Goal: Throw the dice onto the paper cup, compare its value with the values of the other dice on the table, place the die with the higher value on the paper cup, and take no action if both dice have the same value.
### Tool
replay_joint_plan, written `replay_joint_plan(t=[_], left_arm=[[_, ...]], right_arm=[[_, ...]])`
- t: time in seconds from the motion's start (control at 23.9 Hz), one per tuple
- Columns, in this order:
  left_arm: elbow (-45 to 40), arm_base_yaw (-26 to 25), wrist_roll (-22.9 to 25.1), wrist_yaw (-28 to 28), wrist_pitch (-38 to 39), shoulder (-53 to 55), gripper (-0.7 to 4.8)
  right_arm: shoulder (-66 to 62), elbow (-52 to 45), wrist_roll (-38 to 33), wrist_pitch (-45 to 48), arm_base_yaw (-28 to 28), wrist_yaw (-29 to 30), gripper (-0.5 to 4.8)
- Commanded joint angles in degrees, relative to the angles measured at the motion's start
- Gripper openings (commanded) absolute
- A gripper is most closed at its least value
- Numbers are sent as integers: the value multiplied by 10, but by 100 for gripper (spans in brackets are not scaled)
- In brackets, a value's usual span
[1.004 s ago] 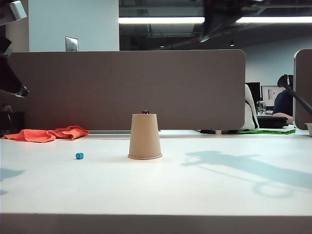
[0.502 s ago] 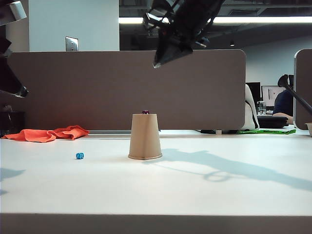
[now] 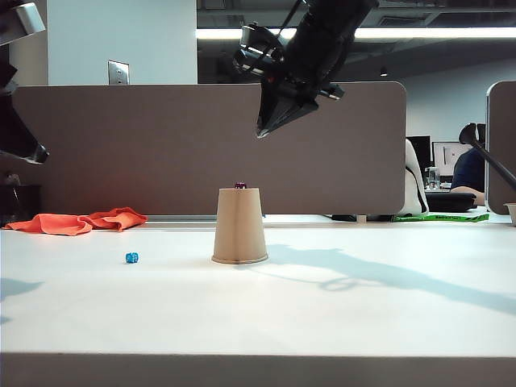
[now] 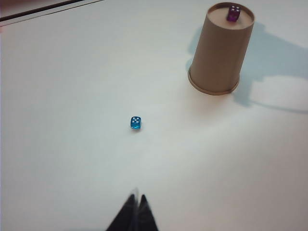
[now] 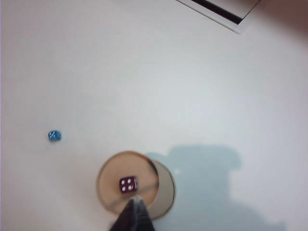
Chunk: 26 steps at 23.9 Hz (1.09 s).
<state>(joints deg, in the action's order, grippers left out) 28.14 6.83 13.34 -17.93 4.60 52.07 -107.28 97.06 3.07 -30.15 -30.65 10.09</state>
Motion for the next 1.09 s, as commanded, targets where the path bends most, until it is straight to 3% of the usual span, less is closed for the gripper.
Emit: replay_joint_plan(t=[0.04, 0.59, 0.63, 0.71, 1.09], left_arm=[[2, 0, 2, -3, 7, -1, -6], [2, 0, -2, -3, 10, -1, -6], [2, 0, -2, -3, 10, -1, -6], [2, 0, -2, -3, 11, -1, -6], [2, 0, -2, -3, 12, -1, -6]], right_arm=[[-2, 31, -1, -40, -2, -1, -1], [-15, 37, 0, -47, -38, -17, 0], [-22, 37, 0, -47, -47, -37, 6], [-33, 37, 0, -47, -54, -75, 91], [-57, 37, 0, -28, -58, -87, 122]])
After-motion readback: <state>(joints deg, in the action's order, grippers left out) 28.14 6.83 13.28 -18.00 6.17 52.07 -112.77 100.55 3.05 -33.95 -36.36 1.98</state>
